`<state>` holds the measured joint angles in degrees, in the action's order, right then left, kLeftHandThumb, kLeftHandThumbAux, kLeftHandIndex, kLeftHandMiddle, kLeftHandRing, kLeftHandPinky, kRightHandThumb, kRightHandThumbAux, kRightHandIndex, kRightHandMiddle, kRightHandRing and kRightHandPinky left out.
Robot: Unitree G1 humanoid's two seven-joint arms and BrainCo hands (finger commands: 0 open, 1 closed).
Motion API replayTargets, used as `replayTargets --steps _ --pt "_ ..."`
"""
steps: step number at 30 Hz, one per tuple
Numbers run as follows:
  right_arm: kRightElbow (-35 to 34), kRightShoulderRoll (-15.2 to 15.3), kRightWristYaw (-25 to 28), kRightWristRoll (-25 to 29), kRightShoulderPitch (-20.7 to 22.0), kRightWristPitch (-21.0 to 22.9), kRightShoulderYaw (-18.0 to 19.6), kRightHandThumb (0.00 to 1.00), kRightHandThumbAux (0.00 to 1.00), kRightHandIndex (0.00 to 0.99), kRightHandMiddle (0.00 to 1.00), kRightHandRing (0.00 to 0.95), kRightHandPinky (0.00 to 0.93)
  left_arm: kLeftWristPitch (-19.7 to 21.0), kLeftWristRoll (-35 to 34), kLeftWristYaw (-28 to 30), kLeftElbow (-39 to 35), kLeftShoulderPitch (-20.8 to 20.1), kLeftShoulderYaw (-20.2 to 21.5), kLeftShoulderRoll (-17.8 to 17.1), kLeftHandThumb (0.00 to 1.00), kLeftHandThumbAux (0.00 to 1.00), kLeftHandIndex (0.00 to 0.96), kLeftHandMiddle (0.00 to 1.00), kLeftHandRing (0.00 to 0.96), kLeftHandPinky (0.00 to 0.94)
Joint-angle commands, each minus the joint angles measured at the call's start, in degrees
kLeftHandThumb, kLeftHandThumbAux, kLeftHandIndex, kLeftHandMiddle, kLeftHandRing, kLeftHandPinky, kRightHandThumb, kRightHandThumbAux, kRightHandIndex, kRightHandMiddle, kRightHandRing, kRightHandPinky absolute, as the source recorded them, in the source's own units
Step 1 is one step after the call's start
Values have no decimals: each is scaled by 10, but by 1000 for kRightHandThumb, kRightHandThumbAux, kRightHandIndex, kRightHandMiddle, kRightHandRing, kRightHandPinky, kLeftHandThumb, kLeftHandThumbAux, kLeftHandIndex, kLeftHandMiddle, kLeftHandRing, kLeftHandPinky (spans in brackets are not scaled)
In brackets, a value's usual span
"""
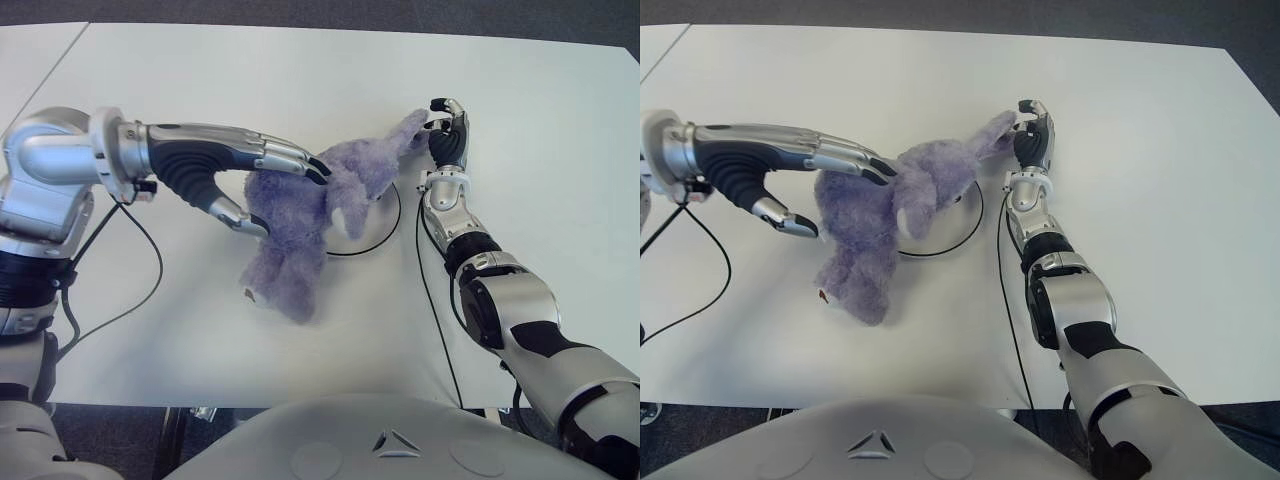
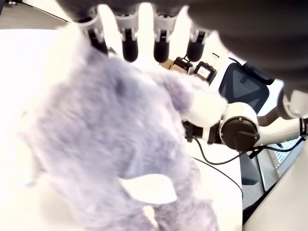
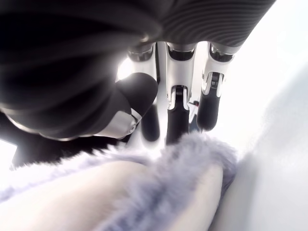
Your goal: Put the doll into the plate.
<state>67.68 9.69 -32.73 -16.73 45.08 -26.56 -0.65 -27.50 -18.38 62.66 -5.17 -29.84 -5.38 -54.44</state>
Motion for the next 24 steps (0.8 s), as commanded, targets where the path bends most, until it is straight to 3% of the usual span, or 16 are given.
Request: replayTargets --steps 1,6,9,14,16,19,21,22,24 --pt "102 -56 -16 -15 -189 13 -14 1000 700 289 297 444 420 -73 -53 89 109 -46 28 13 272 290 0 0 0 0" --pt "102 -56 -19 -15 -189 11 -16 1000 706 289 295 469 377 -8 -128 166 146 -67 53 -12 285 291 0 0 30 67" --pt "102 -57 -17 -13 -189 11 -16 1000 708 288 294 481 361 18 -150 207 178 -102 56 -7 310 305 0 0 77 126" --pt "102 -57 -17 -14 -188 15 -18 1000 708 288 296 483 357 13 -187 292 264 -179 54 35 353 323 0 0 148 153" --pt "102 -57 -19 -15 -188 14 -20 1000 708 288 296 484 357 -6 -213 298 296 -194 46 51 352 324 0 1 168 155" --pt "102 -57 -18 -16 -187 14 -21 1000 709 285 295 488 353 5 -262 298 347 -224 18 60 323 322 3 12 180 157" --pt "102 -56 -18 -16 -187 14 -21 1000 709 282 295 491 350 37 -284 298 339 -200 22 60 270 313 5 18 175 154" --pt "102 -56 -19 -16 -187 14 -21 1000 710 280 295 492 349 27 -288 298 334 -156 51 67 243 308 6 20 173 152" --pt "102 -56 -21 -17 -187 14 -22 1000 710 280 295 494 347 5 -292 298 331 -106 84 75 172 301 8 22 167 151"
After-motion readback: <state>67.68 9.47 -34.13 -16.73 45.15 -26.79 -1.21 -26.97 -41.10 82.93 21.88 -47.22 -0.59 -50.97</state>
